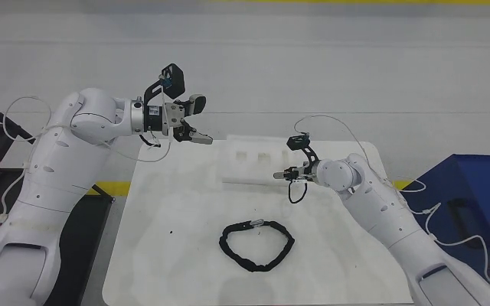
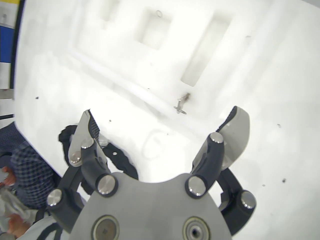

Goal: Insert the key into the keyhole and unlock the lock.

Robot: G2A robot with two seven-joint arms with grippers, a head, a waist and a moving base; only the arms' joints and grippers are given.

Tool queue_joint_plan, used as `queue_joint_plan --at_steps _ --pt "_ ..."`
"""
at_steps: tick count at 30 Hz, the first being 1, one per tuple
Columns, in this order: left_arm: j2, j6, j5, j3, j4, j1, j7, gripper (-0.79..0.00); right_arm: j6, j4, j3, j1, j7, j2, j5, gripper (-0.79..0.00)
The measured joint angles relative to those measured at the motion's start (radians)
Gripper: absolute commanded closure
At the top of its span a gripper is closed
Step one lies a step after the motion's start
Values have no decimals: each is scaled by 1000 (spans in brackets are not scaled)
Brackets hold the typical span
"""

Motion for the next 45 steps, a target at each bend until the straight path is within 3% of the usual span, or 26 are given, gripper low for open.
queue_joint_plan --at_steps 3,14,19,31,34,37,45 --pt "0 0 0 0 0 0 0 -785 68 -43 -18 -4 12 -1 -100 -785" --pt "0 0 0 0 0 0 0 -785 62 -43 -10 -5 26 -14 -98 -785" --pt "0 0 0 0 0 0 0 -785 39 2 -22 15 39 -30 -76 -622" --pt "0 0 0 0 0 0 0 -785 12 118 -66 70 47 -76 -62 -566" --pt "0 0 0 0 0 0 0 -785 16 129 -78 81 61 -87 -69 -505" --pt "0 0 0 0 0 0 0 -785 16 142 -83 86 64 -96 -66 -391" --pt "0 0 0 0 0 0 0 -785 17 189 -86 102 67 -113 -68 -332"
